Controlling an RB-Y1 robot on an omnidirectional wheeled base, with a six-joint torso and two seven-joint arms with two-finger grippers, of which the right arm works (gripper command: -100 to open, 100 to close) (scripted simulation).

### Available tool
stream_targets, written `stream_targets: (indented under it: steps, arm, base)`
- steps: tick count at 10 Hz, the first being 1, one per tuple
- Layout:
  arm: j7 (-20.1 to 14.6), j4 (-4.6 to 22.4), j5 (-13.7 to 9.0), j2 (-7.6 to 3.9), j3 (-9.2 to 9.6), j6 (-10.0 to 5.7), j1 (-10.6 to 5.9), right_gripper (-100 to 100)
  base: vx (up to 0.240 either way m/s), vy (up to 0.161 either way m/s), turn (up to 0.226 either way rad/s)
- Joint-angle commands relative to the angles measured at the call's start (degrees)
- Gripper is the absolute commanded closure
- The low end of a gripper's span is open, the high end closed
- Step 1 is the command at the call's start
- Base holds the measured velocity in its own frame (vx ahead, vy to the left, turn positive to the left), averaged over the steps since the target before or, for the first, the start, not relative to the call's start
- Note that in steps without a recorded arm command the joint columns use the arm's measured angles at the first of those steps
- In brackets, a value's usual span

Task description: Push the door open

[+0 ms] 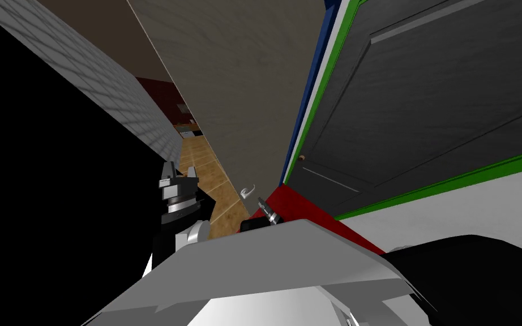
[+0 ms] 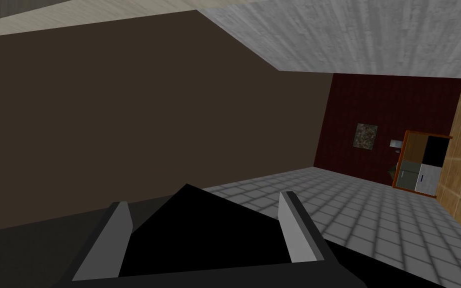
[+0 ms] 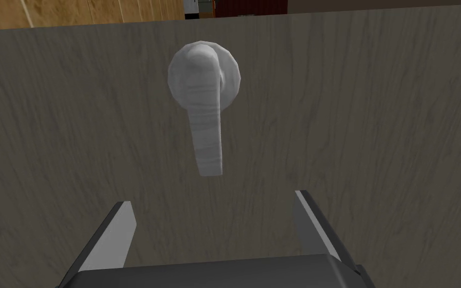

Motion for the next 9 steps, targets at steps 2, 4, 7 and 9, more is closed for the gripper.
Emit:
stream_targets:
  steps: [2, 4, 7, 9]
  arm:
    - [0.4, 1.1, -0.3, 0.77, -0.33, 0.28, -0.94, -100]
    - [0.7, 2.3, -0.7, 1.55, -0.69, 0.48, -1.94, -100]
    - [0.8, 2.6, -0.7, 1.72, -0.74, 0.42, -2.09, 100]
    - [0.8, 2.6, -0.7, 1.72, -0.74, 0.42, -2.09, 100]
  base:
    - [0.161, 0.137, 0.031]
    - [0.160, 0.140, 0.033]
    - [0.084, 0.053, 0.012]
    - [-0.027, -0.020, 0.002]
